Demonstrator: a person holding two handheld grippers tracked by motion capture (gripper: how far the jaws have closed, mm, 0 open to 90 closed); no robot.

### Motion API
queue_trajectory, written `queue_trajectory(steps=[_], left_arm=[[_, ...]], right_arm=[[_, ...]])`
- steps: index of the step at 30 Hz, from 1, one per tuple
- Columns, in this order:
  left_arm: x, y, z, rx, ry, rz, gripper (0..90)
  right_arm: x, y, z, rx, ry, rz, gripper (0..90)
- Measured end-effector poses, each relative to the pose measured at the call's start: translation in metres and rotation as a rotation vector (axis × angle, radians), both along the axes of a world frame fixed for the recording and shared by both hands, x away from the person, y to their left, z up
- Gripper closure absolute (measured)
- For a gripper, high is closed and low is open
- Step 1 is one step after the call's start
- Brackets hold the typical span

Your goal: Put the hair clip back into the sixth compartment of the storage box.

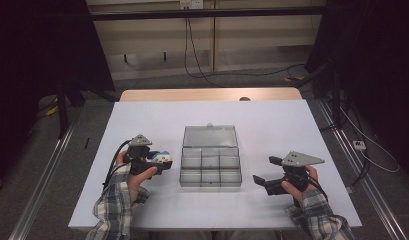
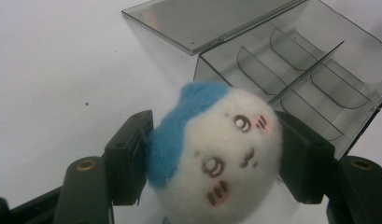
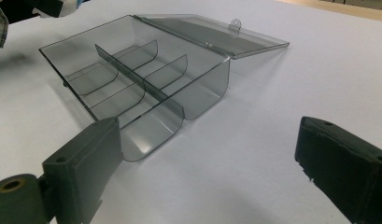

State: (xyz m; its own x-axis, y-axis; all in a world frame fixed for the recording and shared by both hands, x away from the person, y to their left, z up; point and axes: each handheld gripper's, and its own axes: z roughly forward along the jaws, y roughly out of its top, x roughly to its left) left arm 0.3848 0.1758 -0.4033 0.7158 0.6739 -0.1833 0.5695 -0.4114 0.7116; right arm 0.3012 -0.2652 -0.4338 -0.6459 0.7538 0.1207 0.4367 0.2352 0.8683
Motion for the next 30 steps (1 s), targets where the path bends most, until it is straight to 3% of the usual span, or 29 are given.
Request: queue_trajectory(steps=[30], left_arm=[[0.002, -0.024, 0.013, -0.001, -0.008, -0.05, 34.3]], right_arm=[[-0.001, 0.0, 0.001, 0.002, -0.002, 0.0, 6.9]])
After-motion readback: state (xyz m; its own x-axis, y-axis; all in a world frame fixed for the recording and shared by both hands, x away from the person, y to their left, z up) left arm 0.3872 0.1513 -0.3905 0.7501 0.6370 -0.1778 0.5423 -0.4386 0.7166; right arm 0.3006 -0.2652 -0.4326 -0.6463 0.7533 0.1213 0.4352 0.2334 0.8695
